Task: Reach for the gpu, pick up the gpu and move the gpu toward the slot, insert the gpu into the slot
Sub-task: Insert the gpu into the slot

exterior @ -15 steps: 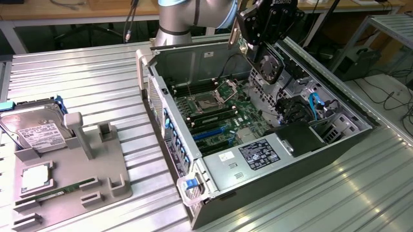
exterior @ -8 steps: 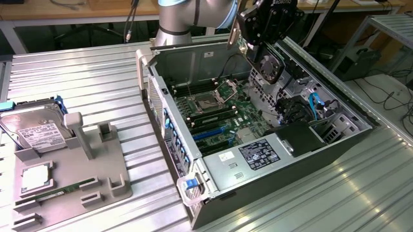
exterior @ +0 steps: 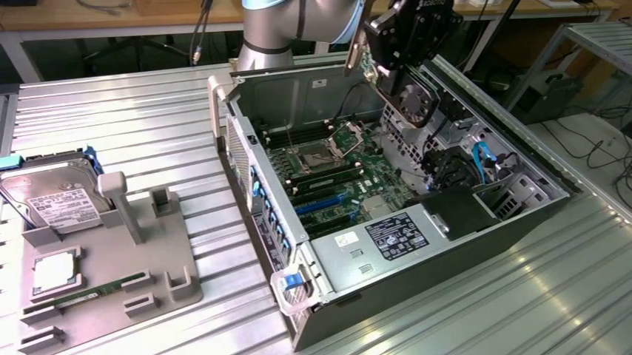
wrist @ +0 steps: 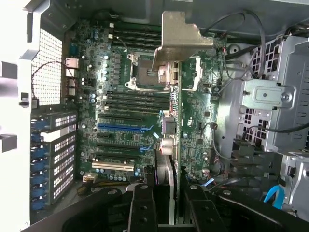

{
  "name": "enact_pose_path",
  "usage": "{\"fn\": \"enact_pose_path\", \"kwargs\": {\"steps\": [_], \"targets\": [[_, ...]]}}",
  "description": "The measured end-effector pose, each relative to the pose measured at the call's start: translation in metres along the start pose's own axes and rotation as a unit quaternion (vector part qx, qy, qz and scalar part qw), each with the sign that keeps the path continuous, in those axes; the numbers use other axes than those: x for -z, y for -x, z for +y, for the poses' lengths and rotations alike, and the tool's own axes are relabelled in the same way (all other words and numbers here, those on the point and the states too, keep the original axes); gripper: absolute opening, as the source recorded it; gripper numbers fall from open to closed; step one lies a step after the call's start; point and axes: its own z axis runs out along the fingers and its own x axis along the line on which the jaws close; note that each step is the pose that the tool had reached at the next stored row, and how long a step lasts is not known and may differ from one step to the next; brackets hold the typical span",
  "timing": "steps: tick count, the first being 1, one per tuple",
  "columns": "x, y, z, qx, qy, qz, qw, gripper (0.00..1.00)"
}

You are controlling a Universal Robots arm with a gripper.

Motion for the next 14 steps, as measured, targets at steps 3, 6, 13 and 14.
{"fn": "enact_pose_path", "kwargs": {"steps": [3, 6, 13, 14], "targets": [[0.0, 0.0, -0.0001, 0.008, 0.0001, -0.0003, 1.0, 0.27], [0.0, 0.0, -0.0005, 0.035, 0.0007, -0.0014, 0.9994, 0.27], [0.0, -0.0001, -0.0006, 0.05, 0.001, -0.002, 0.9987, 0.27], [0.0, -0.0001, -0.0006, 0.052, 0.0011, -0.0021, 0.9986, 0.27]]}}
